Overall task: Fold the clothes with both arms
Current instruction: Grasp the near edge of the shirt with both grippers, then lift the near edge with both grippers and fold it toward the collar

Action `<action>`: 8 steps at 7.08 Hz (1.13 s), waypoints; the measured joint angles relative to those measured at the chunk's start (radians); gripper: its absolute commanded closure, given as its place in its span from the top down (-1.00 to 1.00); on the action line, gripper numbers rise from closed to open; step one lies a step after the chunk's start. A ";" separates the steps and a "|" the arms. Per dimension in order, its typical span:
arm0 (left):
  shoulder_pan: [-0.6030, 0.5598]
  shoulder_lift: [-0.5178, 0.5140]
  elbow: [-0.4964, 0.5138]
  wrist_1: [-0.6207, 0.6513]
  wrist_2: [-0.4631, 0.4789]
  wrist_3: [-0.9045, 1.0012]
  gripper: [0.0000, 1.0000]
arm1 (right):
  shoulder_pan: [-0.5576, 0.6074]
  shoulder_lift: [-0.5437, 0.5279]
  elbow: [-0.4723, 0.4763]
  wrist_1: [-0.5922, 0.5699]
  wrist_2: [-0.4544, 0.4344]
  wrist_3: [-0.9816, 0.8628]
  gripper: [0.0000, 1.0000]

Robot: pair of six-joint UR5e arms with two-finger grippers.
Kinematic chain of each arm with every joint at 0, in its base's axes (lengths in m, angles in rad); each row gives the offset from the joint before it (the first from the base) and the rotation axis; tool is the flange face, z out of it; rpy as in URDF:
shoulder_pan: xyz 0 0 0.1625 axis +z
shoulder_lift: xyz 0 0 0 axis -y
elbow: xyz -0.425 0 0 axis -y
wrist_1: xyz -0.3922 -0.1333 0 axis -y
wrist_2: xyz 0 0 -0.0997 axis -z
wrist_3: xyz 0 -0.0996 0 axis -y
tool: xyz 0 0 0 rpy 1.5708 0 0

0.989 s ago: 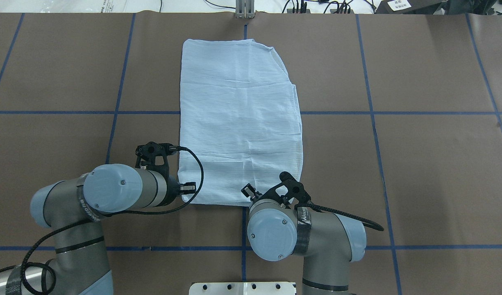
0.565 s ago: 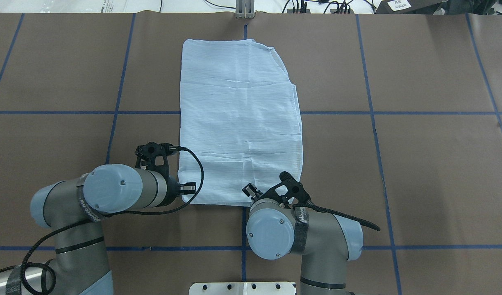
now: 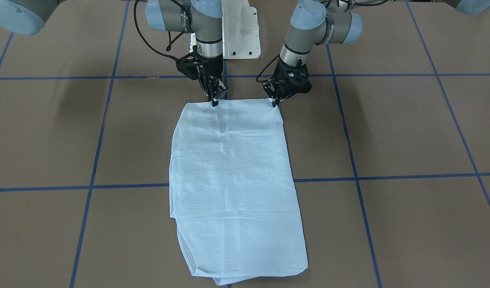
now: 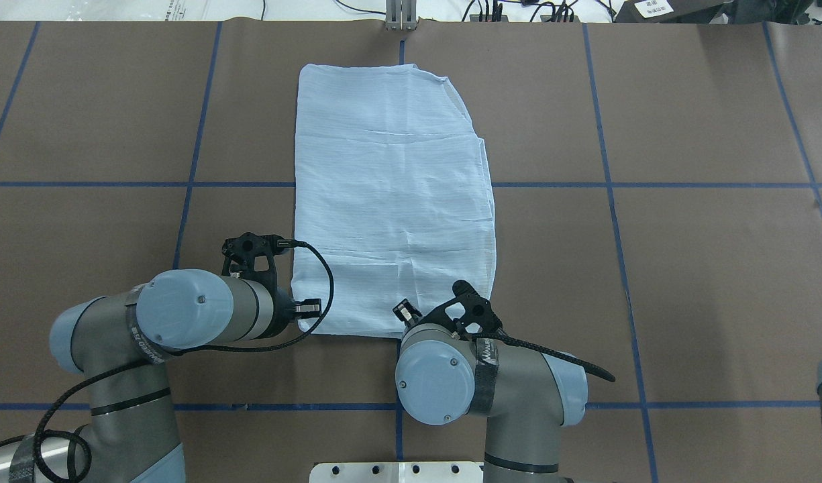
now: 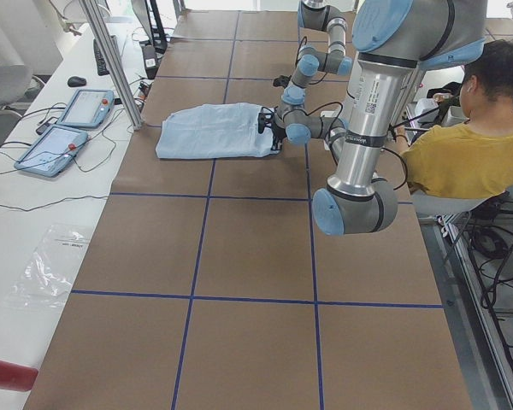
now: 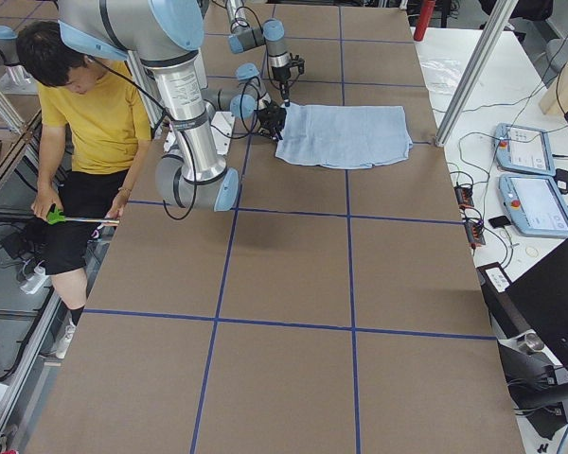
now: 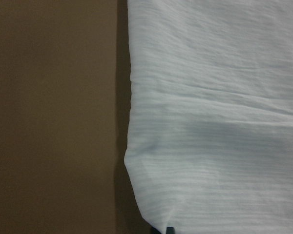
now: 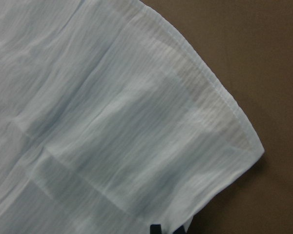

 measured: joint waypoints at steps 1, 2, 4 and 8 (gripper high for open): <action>0.000 0.000 0.001 0.000 0.000 0.000 -1.00 | 0.000 0.000 0.000 0.000 -0.002 0.002 -1.00; 0.000 -0.001 -0.001 0.000 -0.001 0.001 -1.00 | 0.005 0.000 0.004 -0.002 -0.002 0.002 -1.00; 0.000 -0.003 -0.044 0.006 -0.013 0.009 -1.00 | 0.030 -0.025 0.091 -0.024 0.001 -0.006 -1.00; 0.092 0.000 -0.446 0.302 -0.070 -0.068 -1.00 | -0.088 -0.070 0.577 -0.438 -0.016 0.004 -1.00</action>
